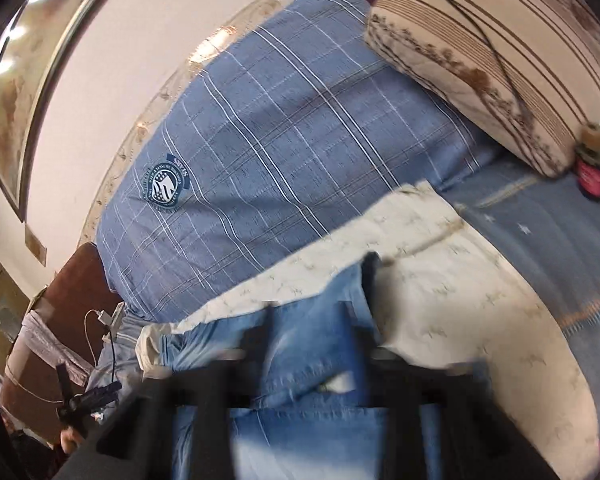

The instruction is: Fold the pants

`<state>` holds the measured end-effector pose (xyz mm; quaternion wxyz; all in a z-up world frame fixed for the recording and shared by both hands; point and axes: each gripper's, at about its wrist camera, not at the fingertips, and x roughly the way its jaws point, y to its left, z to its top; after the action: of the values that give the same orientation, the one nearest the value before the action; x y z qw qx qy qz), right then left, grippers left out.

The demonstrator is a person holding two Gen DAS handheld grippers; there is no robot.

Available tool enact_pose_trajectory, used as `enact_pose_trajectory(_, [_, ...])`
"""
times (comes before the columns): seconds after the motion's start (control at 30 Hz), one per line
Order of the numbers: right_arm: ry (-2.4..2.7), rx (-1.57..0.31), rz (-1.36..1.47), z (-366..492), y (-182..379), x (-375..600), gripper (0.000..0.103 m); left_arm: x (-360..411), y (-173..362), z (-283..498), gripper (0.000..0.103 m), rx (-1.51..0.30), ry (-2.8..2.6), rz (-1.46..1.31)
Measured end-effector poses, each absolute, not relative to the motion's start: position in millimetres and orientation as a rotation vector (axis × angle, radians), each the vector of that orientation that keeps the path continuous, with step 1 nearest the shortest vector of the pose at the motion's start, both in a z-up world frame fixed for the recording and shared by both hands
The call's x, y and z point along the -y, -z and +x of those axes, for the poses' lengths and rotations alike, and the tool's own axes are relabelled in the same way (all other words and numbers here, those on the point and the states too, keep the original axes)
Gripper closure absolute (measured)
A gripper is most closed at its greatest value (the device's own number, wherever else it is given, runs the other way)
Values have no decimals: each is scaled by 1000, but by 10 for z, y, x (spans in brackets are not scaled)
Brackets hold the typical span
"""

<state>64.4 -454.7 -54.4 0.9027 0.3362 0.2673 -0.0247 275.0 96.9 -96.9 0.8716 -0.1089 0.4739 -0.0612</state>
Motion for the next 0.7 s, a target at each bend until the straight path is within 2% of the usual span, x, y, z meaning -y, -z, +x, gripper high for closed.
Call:
enact_pose_trajectory(0.07, [78,-544,712,758,628,4598,11,-859,1048,3027,18,-1017,121,-259])
enact_pose_trajectory(0.33, [104,-732,731,1491,940,4967,13,-337,1382,3822,20,-1093,125,-224])
enact_pose_trajectory(0.4, [114,-785,706,1738,1042,5043,15,-215,1454,3954,48,-1105,145,-211])
enact_pose_trajectory(0.43, [103,-805,711,1831,1099,5065,24,-162,1476,3993,56,-1114,140,-194])
enact_pose_trajectory(0.47, [79,-827,727,1927,1157,5077,29,-115,1496,4029,71,-1114,134,-174])
enact_pose_trajectory(0.5, [40,-871,743,2053,1232,5061,43,-99,1508,4063,82,-1106,131,-164])
enact_pose_trajectory(0.53, [16,-932,742,2176,1315,5019,62,-81,1504,4068,82,-1099,132,-159])
enact_pose_trajectory(0.6, [32,-997,704,2295,1391,4927,78,-69,1449,4032,84,-1077,130,-153])
enact_pose_trajectory(0.63, [23,-997,696,2318,1383,4886,93,-70,1397,3998,84,-1061,135,-153])
enact_pose_trajectory(0.7, [42,-950,643,2277,1212,4818,95,-116,1209,3870,85,-1005,167,-159])
